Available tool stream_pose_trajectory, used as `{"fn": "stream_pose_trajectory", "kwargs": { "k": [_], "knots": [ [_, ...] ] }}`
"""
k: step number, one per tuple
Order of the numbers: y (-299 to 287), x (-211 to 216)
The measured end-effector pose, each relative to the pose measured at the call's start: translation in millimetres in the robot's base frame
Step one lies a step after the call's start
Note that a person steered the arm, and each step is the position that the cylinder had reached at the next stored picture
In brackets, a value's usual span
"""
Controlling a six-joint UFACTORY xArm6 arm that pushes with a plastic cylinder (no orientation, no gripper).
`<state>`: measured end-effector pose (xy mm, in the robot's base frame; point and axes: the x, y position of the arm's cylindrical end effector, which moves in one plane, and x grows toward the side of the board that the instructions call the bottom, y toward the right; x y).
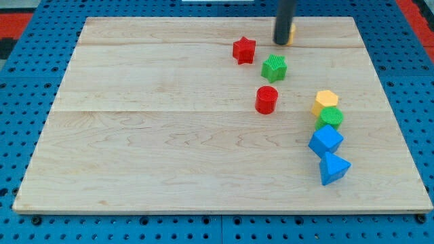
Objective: Push the red star to the bottom side of the board
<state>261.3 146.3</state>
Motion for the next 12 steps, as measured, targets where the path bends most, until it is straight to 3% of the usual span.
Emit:
{"fn": "stream_pose_trajectory", "kwargs": {
  "k": [2, 3, 4, 5, 7, 8, 9, 10, 12],
  "knots": [
    [23, -69],
    [32, -33],
    [96, -57],
    [106, -70],
    [13, -61],
    [5, -5],
    [-53, -3],
    [-46, 21],
    [-161, 43]
  ]
}}
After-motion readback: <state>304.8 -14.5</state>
